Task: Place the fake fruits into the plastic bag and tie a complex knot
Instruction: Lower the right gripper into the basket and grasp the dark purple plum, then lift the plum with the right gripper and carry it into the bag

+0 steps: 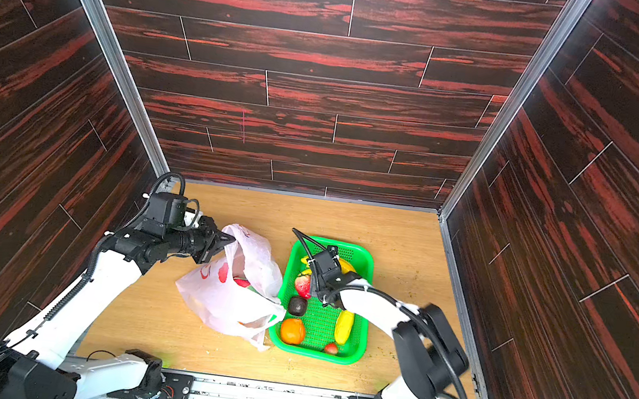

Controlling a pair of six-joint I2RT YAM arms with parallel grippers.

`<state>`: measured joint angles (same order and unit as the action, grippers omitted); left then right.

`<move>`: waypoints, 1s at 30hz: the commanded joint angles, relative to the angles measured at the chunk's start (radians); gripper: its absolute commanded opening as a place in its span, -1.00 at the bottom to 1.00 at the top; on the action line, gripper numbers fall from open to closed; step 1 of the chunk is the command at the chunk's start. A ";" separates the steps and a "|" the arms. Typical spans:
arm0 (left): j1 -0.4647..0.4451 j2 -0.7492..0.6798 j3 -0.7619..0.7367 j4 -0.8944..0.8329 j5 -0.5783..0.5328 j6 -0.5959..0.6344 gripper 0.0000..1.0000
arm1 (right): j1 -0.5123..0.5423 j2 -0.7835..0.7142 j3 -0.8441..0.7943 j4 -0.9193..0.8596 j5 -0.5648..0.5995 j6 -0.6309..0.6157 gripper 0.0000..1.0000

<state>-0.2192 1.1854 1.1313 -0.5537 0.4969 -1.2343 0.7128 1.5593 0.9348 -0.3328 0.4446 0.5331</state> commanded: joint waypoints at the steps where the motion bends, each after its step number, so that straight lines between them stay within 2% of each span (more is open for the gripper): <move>1: -0.003 0.000 0.019 -0.012 -0.004 0.006 -1.00 | -0.001 -0.106 -0.021 -0.023 -0.069 -0.015 -0.04; 11: -0.003 0.003 0.015 -0.009 -0.007 0.005 -1.00 | 0.026 -0.416 -0.085 -0.048 -0.228 -0.066 -0.08; 18: -0.004 0.005 0.009 -0.005 -0.010 0.004 -1.00 | 0.153 -0.584 -0.073 -0.053 -0.285 -0.134 -0.09; 25: -0.003 0.008 0.007 0.000 -0.008 -0.001 -1.00 | 0.341 -0.573 -0.066 -0.017 -0.282 -0.160 -0.09; 30: -0.005 0.003 0.003 0.001 -0.006 -0.002 -1.00 | 0.389 -0.463 -0.052 0.107 -0.316 -0.170 -0.09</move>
<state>-0.2192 1.1927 1.1313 -0.5526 0.4953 -1.2346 1.0897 1.0401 0.8589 -0.3103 0.1543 0.3790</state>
